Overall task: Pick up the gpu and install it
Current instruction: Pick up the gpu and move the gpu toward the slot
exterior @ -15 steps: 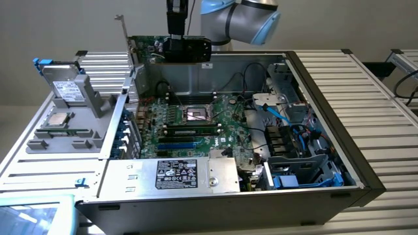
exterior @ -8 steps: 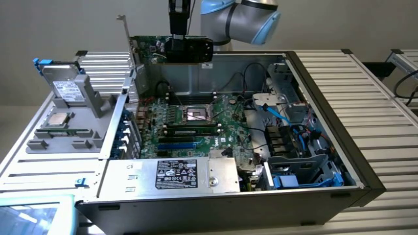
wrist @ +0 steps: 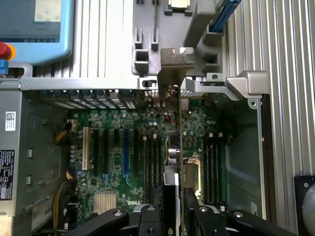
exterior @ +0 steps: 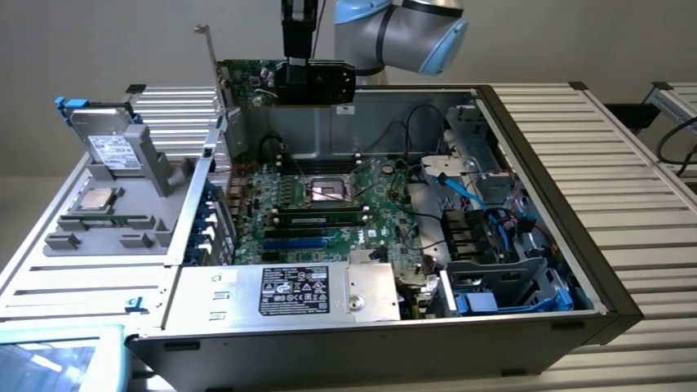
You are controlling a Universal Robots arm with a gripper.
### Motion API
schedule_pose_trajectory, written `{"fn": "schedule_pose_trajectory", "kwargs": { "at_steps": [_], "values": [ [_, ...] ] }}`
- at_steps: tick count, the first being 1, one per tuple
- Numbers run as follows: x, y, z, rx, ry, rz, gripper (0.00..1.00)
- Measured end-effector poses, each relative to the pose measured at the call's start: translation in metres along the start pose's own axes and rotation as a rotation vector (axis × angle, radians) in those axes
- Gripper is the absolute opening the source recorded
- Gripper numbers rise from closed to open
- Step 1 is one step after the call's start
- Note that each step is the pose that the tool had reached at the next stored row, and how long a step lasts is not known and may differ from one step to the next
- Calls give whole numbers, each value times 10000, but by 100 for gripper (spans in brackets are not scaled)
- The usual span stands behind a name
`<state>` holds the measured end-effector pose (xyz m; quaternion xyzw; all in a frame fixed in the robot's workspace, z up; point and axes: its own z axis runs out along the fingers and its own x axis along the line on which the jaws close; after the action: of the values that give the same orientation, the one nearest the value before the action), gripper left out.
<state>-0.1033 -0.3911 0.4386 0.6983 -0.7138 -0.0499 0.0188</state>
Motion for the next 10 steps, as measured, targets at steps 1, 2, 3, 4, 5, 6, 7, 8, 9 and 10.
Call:
{"fn": "schedule_pose_trajectory", "kwargs": {
  "at_steps": [1, 2, 3, 4, 5, 6, 7, 8, 9, 10],
  "values": [
    [0, 0, 0, 0, 0, 0, 28],
    [0, -2, 12, 2, -2, -1, 28],
    [1, -4, 31, 3, -1, -1, 28],
    [2, -5, 49, 2, 0, -1, 28],
    [3, -6, 67, 3, 1, -1, 28],
    [4, -7, 85, 4, 0, -1, 28],
    [5, -8, 103, 3, 0, -1, 28],
    [5, -9, 121, 3, 1, -1, 28],
    [6, -11, 140, 3, -1, -1, 28],
    [7, -12, 158, 3, 0, -1, 28]
  ]
}}
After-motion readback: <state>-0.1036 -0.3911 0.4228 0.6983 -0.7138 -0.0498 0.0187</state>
